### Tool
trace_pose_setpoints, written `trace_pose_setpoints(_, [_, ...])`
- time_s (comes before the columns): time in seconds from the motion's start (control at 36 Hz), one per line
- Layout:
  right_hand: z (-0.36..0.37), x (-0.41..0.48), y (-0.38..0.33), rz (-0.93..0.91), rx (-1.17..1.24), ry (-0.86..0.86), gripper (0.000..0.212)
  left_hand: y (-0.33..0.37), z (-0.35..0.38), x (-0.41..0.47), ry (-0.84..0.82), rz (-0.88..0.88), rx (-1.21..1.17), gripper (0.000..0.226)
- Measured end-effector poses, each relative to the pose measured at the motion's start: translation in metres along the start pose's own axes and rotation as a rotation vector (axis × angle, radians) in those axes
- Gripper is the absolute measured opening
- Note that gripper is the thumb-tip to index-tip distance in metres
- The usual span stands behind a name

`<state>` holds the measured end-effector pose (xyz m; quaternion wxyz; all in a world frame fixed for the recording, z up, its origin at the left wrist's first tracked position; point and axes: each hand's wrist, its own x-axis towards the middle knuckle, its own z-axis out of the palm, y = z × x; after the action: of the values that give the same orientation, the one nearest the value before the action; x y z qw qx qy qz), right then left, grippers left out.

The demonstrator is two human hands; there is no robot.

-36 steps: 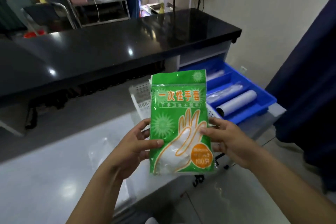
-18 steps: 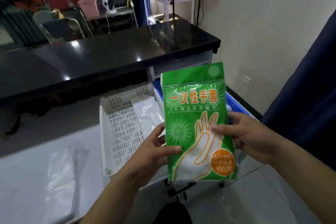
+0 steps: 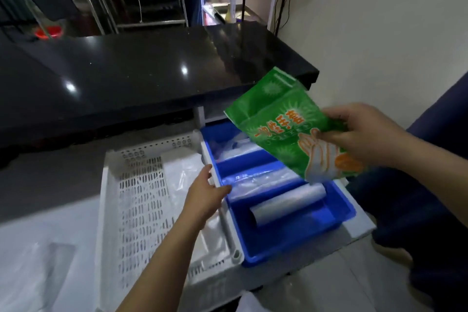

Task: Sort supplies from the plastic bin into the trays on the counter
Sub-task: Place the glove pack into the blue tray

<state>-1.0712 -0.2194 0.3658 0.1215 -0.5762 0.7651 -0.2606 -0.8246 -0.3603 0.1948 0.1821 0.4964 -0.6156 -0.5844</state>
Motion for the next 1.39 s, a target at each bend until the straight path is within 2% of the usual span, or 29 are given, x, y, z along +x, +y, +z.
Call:
trace_pose_setpoints(0.08, [0.006, 0.033, 0.000, -0.085, -0.363, -0.008, 0.020, -0.007, 0.008, 0.009, 0.007, 0.058, 0.140, 0.075])
trace_pose_setpoints(0.17, [0.022, 0.063, 0.002, -0.111, -0.564, -0.064, 0.037, -0.011, 0.009, 0.014, 0.021, 0.068, 0.177, 0.075])
trace_pose_setpoints(0.25, [0.041, 0.086, 0.010, -0.154, -0.640, -0.083, 0.043, -0.013, 0.010, 0.014, 0.014, 0.036, 0.180, 0.081])
trace_pose_setpoints(0.39, [0.077, 0.122, 0.029, -0.240, -0.667, -0.094, 0.042, -0.015, 0.010, 0.016, 0.015, -0.002, 0.154, 0.085])
trace_pose_setpoints(0.56, [0.126, 0.152, 0.049, -0.300, -0.752, -0.234, 0.044, -0.018, 0.010, 0.016, 0.039, -0.036, 0.113, 0.085])
trace_pose_setpoints(0.69, [0.146, 0.164, 0.054, -0.326, -0.751, -0.294, 0.044, -0.022, 0.012, 0.016, 0.064, -0.068, 0.023, 0.083])
trace_pose_setpoints(0.81, [0.143, 0.177, 0.058, -0.333, -0.700, -0.375, 0.053, -0.020, 0.013, 0.012, 0.065, -0.073, -0.019, 0.081])
trace_pose_setpoints(0.94, [0.118, 0.195, 0.052, -0.370, -0.555, -0.539, 0.036, -0.013, 0.016, 0.009, 0.085, -0.105, -0.040, 0.082])
trace_pose_setpoints(1.0, [0.111, 0.201, 0.050, -0.340, -0.517, -0.587, 0.037, -0.009, 0.016, 0.008, 0.100, -0.117, -0.045, 0.082])
trace_pose_setpoints(1.06, [0.113, 0.203, 0.053, -0.332, -0.507, -0.549, 0.042, -0.007, 0.017, 0.007, 0.112, -0.139, -0.056, 0.082])
trace_pose_setpoints(1.17, [0.134, 0.193, 0.061, -0.331, -0.547, -0.301, 0.055, -0.008, 0.020, 0.008, 0.136, -0.150, -0.072, 0.080])
trace_pose_setpoints(1.22, [0.145, 0.183, 0.066, -0.294, -0.545, -0.244, 0.060, -0.008, 0.022, 0.007, 0.155, -0.153, -0.085, 0.079])
trace_pose_setpoints(1.28, [0.156, 0.171, 0.075, -0.260, -0.504, -0.246, 0.060, -0.007, 0.023, 0.006, 0.183, -0.163, -0.101, 0.076])
trace_pose_setpoints(1.39, [0.172, 0.153, 0.093, -0.209, -0.428, -0.375, 0.064, -0.006, 0.029, 0.003, 0.239, -0.174, -0.074, 0.073])
